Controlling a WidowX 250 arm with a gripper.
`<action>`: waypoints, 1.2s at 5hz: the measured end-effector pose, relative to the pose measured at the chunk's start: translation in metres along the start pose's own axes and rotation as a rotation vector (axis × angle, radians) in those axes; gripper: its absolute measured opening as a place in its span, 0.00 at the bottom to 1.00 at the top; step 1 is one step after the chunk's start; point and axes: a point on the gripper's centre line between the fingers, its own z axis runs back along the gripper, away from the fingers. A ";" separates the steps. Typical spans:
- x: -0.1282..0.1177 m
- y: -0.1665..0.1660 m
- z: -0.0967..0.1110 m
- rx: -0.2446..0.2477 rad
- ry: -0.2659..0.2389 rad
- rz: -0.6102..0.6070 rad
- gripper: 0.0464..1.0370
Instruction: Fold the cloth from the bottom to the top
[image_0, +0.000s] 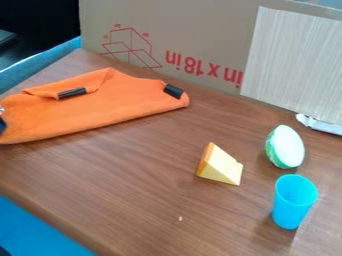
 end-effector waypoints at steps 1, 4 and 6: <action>0.004 -0.002 0.026 -0.027 -0.031 0.002 0.06; 0.045 -0.046 0.071 -0.087 0.066 0.033 0.04; 0.075 -0.094 0.057 -0.108 0.107 0.024 0.04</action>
